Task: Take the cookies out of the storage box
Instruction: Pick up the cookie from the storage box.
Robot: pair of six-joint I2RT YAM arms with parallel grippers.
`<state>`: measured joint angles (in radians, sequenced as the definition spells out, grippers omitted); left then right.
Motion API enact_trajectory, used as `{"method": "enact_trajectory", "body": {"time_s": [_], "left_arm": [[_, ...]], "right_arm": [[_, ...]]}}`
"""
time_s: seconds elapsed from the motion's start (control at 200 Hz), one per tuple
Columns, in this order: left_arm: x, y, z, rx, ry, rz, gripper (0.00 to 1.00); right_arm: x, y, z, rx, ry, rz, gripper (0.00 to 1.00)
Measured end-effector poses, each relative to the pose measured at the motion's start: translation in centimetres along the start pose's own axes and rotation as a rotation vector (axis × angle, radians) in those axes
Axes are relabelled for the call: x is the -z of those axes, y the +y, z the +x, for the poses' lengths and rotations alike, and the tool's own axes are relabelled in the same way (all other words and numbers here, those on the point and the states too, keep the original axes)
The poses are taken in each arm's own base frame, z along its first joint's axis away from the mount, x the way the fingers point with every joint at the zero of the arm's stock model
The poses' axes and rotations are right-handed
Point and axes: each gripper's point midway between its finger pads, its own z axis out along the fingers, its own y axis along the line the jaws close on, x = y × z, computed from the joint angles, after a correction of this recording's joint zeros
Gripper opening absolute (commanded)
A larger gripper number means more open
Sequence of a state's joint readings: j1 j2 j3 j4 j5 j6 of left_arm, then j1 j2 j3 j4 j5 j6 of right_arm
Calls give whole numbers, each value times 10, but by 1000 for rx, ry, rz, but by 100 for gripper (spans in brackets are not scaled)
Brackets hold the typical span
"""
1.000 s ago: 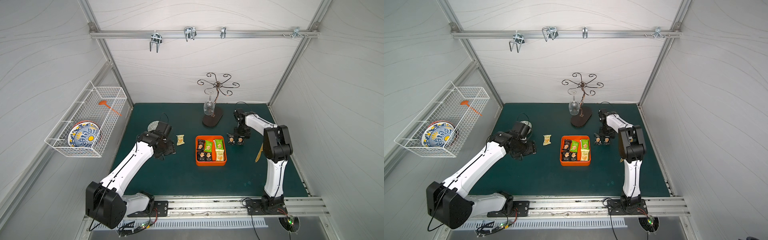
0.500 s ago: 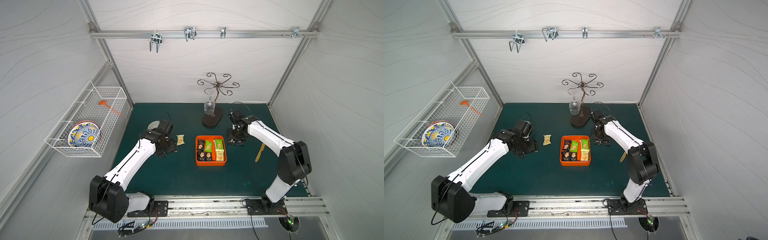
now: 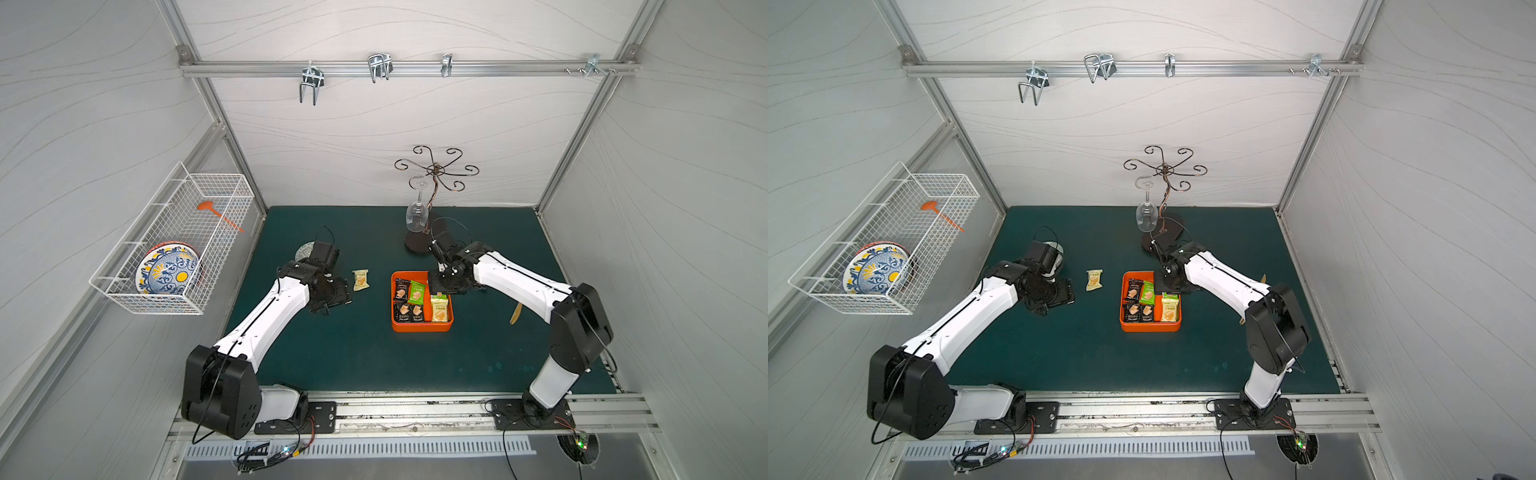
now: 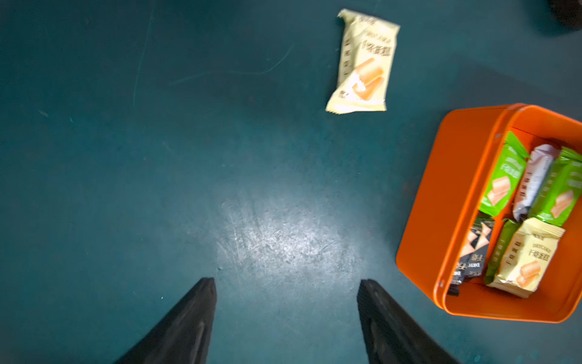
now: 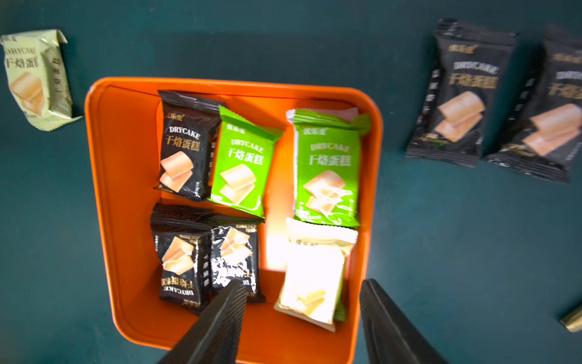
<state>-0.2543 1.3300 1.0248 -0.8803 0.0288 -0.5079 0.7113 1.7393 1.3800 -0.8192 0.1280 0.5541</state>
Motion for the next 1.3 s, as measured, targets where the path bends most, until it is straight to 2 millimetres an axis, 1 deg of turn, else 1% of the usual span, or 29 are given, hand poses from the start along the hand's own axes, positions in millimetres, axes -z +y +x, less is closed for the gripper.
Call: {"method": "enact_trajectory", "body": {"time_s": [0.11, 0.2, 0.4, 0.58, 0.715, 1.065, 1.301], "left_arm": [[-3, 3, 3, 13, 16, 8, 76], [-2, 1, 3, 11, 13, 24, 76], [1, -1, 2, 6, 3, 40, 76], [1, -2, 3, 4, 6, 46, 76], [1, -3, 3, 4, 10, 52, 75], [1, -4, 4, 2, 12, 54, 75], [1, -4, 4, -3, 11, 54, 75]], "right_arm": [[-8, 10, 2, 15, 19, 18, 63], [-12, 14, 7, 20, 39, 41, 63], [-14, 12, 28, -2, 92, 94, 63], [-15, 8, 42, -20, 122, 134, 63], [-19, 3, 45, -33, 129, 162, 63], [-40, -7, 53, -45, 166, 237, 63], [-48, -10, 55, -45, 176, 253, 63]]}}
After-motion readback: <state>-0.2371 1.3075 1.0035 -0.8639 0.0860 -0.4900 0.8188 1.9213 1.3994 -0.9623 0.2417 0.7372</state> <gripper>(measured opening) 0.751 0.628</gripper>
